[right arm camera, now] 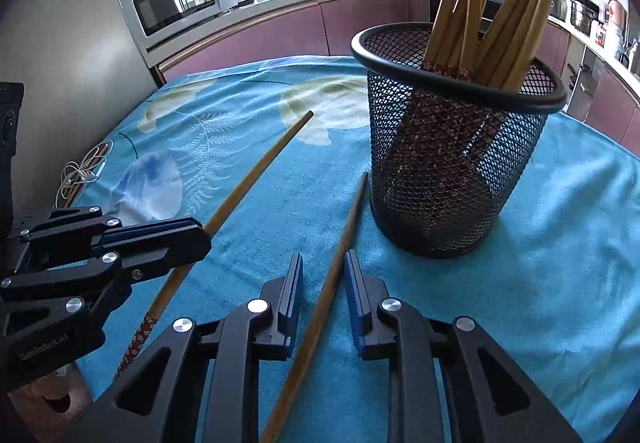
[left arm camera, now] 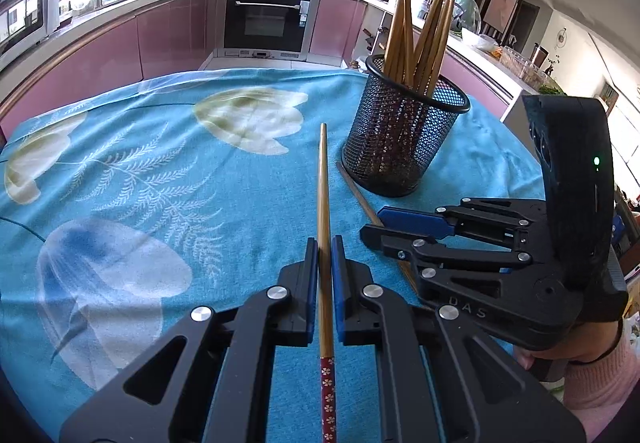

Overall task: Organize utensils
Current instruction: 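Grasp the red-patterned chopstick with the left gripper while the right gripper grasps the other, then lift both held chopsticks upright and carry them toward the black mesh cup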

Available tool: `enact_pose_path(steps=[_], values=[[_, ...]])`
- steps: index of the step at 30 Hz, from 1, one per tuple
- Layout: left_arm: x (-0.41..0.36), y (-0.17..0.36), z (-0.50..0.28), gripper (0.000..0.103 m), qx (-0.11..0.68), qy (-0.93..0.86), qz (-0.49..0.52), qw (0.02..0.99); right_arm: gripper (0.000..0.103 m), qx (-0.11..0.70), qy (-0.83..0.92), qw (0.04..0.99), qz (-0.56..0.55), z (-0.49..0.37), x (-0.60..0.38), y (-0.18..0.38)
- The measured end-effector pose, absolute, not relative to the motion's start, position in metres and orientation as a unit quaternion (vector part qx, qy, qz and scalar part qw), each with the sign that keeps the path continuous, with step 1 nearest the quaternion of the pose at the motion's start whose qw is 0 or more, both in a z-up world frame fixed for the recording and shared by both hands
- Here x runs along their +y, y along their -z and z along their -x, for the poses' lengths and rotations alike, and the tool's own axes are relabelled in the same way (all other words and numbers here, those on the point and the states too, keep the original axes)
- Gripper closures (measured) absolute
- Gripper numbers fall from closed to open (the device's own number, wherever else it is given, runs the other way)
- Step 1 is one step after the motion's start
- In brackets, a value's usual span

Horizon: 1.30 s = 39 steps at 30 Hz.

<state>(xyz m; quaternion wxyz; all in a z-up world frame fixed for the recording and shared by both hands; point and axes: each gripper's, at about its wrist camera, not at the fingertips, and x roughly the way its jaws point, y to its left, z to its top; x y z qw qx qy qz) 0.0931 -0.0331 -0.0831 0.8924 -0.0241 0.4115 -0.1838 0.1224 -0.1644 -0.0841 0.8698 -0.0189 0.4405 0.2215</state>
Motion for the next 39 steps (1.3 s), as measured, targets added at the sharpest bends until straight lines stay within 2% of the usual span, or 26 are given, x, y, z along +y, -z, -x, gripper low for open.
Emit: enact_pose_path(steps=[9,21,39], values=[[-0.030,0.082,-0.093,0.095,0.409,0.185,0.028,0.893,0.096,0.413,-0.259,0.872,-0.045,-0.112,-0.185,0.069],[-0.030,0.072,-0.089,0.095,0.398,0.188,0.031,0.897,0.097,0.360,-0.288,0.885,-0.063,-0.091,-0.197,0.030],[-0.027,0.051,-0.079,0.095,0.374,0.203,0.040,0.904,0.097,0.318,-0.288,0.900,-0.084,-0.083,-0.212,0.007]])
